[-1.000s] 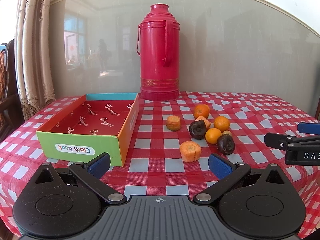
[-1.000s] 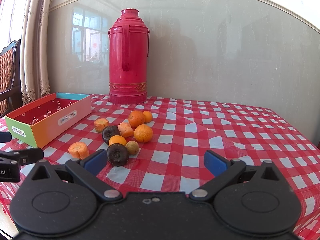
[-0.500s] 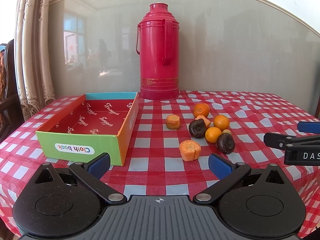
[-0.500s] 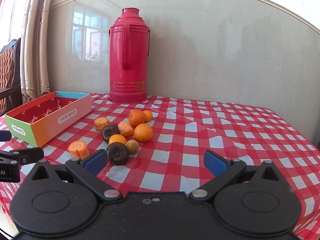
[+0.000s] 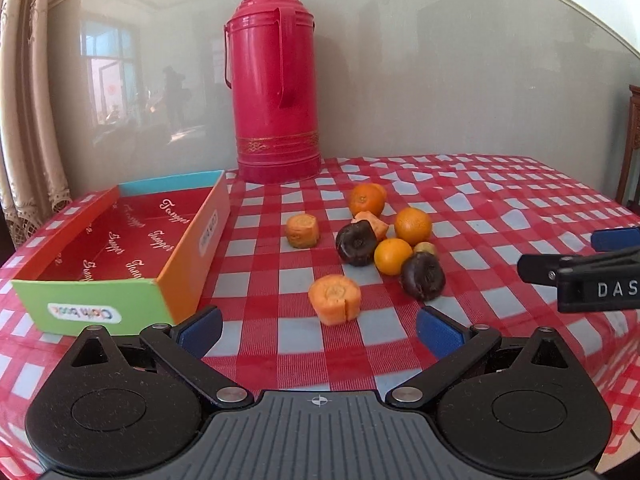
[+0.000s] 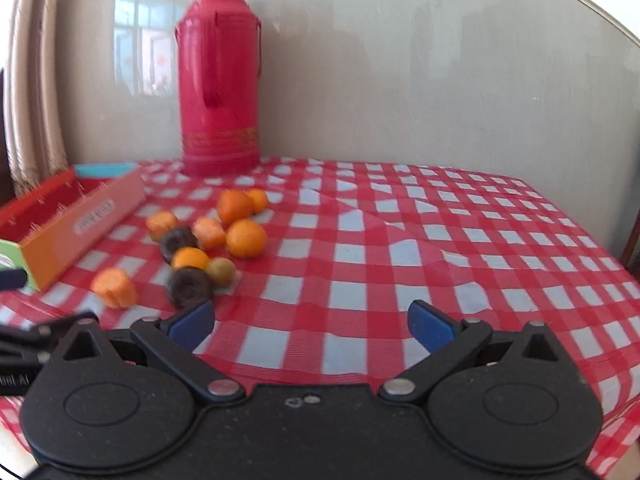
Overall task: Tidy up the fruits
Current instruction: 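Grasp the carrot chunk with the left gripper, then carry the carrot chunk into the box and open the left gripper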
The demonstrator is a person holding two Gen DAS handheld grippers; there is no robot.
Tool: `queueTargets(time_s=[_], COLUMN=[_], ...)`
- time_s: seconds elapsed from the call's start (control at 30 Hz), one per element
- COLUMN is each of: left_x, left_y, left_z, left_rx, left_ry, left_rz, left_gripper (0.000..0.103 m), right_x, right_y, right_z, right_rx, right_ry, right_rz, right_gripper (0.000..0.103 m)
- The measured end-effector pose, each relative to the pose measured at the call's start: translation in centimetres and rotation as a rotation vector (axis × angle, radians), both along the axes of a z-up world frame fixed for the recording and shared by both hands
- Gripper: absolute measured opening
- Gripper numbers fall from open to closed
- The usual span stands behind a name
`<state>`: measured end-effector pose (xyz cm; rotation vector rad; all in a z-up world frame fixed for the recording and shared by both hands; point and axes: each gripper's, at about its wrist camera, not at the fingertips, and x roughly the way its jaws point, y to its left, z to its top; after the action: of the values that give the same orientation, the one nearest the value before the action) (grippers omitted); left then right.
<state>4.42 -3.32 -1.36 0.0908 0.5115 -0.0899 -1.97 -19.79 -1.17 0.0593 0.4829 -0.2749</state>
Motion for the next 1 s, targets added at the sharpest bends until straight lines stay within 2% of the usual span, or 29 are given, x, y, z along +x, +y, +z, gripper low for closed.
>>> queueTargets(time_s=[0.03, 0.1, 0.3, 0.4, 0.47, 0.5, 0.6, 0.83, 1.0], left_x=[0.6, 1.7, 3.7, 4.4, 4.8, 4.9, 4.5, 2.9, 3.3], left_y=[-0.2, -0.4, -0.7, -1.0, -1.0, -0.8, 0.1, 3.6, 7.2], left_z=[-0.1, -0.5, -1.5, -1.9, -2.2, -2.1, -1.3, 2.1, 2.8], left_rx=[0.001, -0.004, -0.035, -0.027, -0.047, -0.057, -0.086, -0.089, -0.116], left_ry=[0.006, 0.037, 0.065, 0.081, 0.089, 0.088, 0.052, -0.132, -0.14], left_rz=[0.002, -0.002, 0.016, 0.024, 0.032, 0.036, 0.055, 0.149, 0.231], left_gripper=[0.086, 0.069, 0.069, 0.069, 0.052, 0.034, 0.035, 0.035, 0.035], right_x=[0.4, 1.1, 2.5, 3.0, 3.2, 3.2, 3.3, 3.9, 4.7], right_y=[-0.2, -0.5, -0.8, -1.2, -1.4, -1.4, -1.2, -0.5, 1.4], right_z=[0.0, 0.2, -0.2, -0.9, -0.9, -0.9, -0.9, -1.0, -0.9], right_rx=[-0.001, 0.007, 0.021, 0.056, 0.069, 0.069, 0.045, 0.036, 0.035], right_ry=[0.006, 0.003, -0.006, 0.025, 0.027, 0.022, 0.018, 0.025, 0.016], right_rz=[-0.001, 0.003, -0.006, -0.001, -0.004, -0.004, -0.001, 0.026, 0.071], right_gripper=[0.097, 0.097, 0.097, 0.097, 0.097, 0.097, 0.097, 0.097, 0.097])
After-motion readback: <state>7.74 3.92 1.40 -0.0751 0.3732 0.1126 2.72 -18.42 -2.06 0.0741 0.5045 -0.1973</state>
